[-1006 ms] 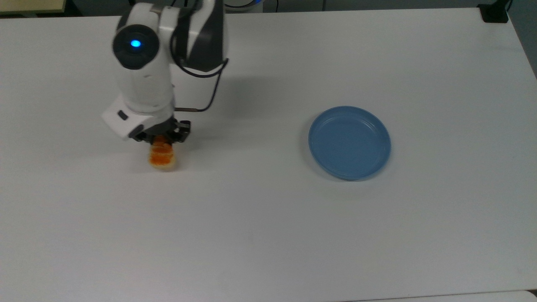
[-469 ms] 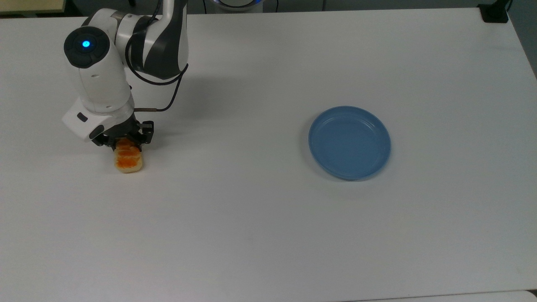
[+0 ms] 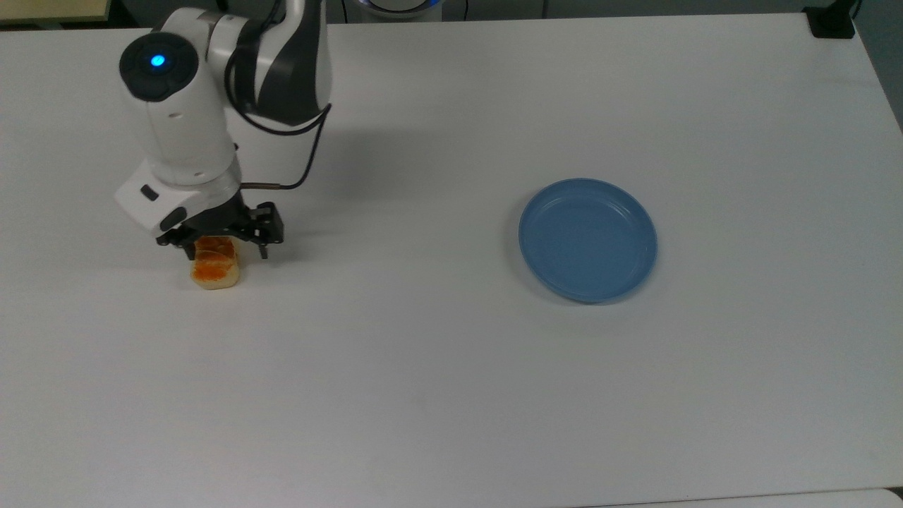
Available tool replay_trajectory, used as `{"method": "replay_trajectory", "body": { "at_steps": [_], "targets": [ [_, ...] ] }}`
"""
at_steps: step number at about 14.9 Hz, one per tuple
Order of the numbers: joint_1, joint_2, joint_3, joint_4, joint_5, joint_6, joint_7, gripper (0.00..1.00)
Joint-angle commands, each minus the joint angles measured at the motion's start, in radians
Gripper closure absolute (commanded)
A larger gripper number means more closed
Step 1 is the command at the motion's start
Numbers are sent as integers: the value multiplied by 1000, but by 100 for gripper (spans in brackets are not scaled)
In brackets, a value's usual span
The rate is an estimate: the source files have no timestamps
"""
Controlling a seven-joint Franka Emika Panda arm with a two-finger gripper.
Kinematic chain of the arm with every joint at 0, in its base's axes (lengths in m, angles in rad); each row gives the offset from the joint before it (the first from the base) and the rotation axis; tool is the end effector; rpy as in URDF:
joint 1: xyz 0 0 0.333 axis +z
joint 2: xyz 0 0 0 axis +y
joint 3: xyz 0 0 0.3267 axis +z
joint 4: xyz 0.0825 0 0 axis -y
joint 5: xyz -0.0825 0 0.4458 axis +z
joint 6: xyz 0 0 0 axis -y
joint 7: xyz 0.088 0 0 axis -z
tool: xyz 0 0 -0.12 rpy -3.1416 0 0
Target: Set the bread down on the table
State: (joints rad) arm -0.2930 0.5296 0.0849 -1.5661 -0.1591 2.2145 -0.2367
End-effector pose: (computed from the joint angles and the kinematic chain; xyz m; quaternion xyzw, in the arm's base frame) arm 0.7456 -0.1727 0.3139 0.9958 0.0510 0.0491 0.0576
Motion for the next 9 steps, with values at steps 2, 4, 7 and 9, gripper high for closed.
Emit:
{"method": "replay_trajectory", "body": {
  "at_steps": [2, 4, 7, 9],
  "targets": [
    [107, -236, 41, -28, 7, -275, 167, 0],
    [156, -319, 41, -28, 9, -381, 217, 0],
    [253, -433, 24, -38, 36, -516, 267, 0],
    [275, -479, 13, -46, 65, -570, 293, 0]
  ]
}}
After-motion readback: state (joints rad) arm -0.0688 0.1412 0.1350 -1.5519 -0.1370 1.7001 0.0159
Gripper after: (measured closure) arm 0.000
